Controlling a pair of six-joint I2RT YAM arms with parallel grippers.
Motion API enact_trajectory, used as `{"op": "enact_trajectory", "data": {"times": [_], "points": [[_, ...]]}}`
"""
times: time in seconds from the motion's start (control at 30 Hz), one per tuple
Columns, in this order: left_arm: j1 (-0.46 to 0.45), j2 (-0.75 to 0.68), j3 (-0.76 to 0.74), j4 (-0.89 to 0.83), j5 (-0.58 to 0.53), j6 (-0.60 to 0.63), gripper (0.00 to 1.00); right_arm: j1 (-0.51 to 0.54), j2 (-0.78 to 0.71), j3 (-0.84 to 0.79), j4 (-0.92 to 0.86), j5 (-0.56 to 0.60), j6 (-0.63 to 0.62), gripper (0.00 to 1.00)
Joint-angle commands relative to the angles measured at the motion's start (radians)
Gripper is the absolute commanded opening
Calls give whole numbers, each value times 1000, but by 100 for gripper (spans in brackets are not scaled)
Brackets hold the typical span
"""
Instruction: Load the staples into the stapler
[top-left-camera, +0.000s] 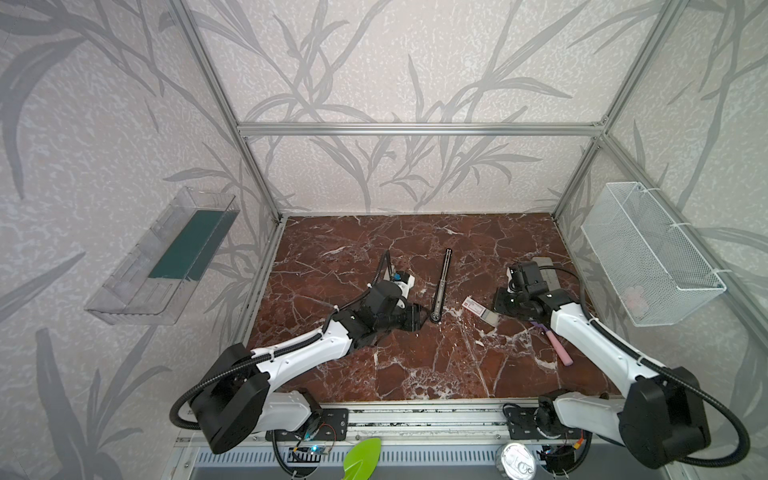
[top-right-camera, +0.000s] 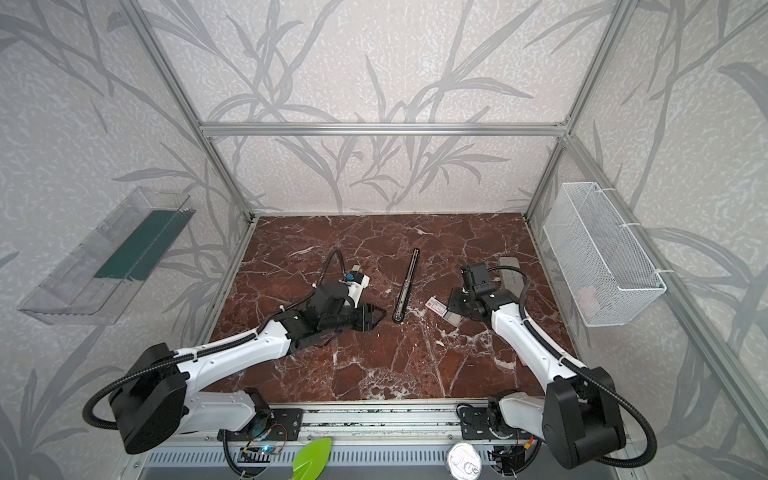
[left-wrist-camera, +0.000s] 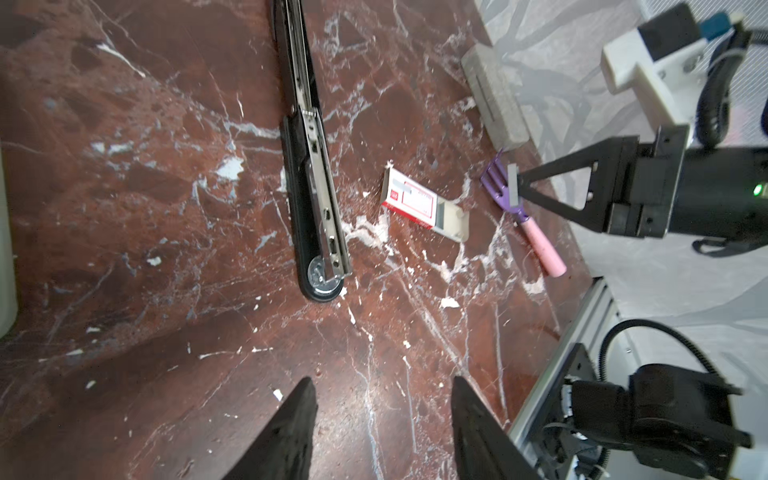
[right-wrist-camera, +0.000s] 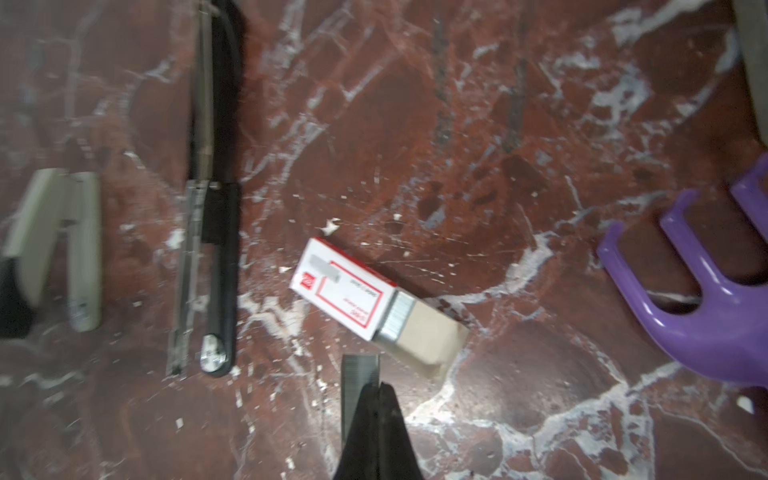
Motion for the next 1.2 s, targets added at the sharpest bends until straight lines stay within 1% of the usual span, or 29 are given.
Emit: {"op": "enact_trajectory", "data": {"times": [0.0,0.1,0.13,0.2,0.23,0.3,0.37,0.43,0.53,0.57,0.73,0.83,0.97,1.17], "points": [[68,-46,24,86,207,-49,54,-2,-77,-11,91,-221,-60,0],[130,-88,34,103,303,-64,56,2,-114,-26,225,-460,-61,0],[147,-101,37,110,334,-71,56,9,-124,-30,266,-517,-51,0],[179,-123,23,179,408,-113,57,31,-141,-34,332,-590,-37,0],[197,-133,-4,262,446,-157,61,43,-149,-35,369,-623,-29,0],[229,-147,-54,397,479,-245,67,60,-155,-48,450,-686,0,0],[249,-141,-87,516,523,-326,68,73,-151,-63,543,-752,44,0],[253,-114,-95,624,591,-392,68,94,-138,-72,631,-806,88,0],[252,-57,-108,834,668,-511,66,141,-118,-67,696,-842,128,0],[251,-42,-109,874,682,-534,65,153,-112,-68,720,-852,140,0],[236,-7,-111,955,697,-563,60,206,-70,-68,828,-888,201,0],[224,-15,-102,940,699,-543,59,220,-49,-76,881,-899,234,0],[211,-44,-89,821,695,-467,55,228,-36,-87,948,-909,276,0],[180,-66,-70,749,691,-416,54,232,-5,-90,1025,-919,322,0]]}}
